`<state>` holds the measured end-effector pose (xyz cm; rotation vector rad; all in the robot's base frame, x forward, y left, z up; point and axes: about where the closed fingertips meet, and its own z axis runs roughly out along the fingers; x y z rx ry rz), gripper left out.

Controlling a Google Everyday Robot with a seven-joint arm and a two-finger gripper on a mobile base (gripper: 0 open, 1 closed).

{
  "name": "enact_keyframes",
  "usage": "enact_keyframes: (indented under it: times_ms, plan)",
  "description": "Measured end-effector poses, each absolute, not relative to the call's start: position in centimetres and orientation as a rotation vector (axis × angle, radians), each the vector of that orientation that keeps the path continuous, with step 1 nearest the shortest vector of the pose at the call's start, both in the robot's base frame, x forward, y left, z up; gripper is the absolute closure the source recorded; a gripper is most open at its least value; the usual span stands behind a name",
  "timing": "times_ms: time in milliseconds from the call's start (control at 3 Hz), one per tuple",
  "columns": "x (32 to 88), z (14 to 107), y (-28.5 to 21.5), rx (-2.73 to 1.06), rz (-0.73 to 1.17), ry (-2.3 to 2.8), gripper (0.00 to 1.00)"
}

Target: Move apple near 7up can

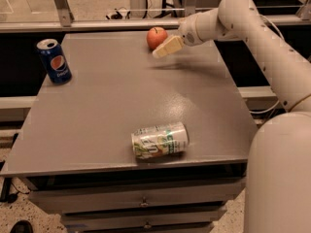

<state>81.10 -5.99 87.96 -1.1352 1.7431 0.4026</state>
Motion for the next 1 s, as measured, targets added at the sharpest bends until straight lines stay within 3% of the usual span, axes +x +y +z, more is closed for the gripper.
enact_keyframes:
  times_ms: [1000]
  plan:
    - [84.9,86.8,-5.5,-1.046,0.476,1.743,0.00]
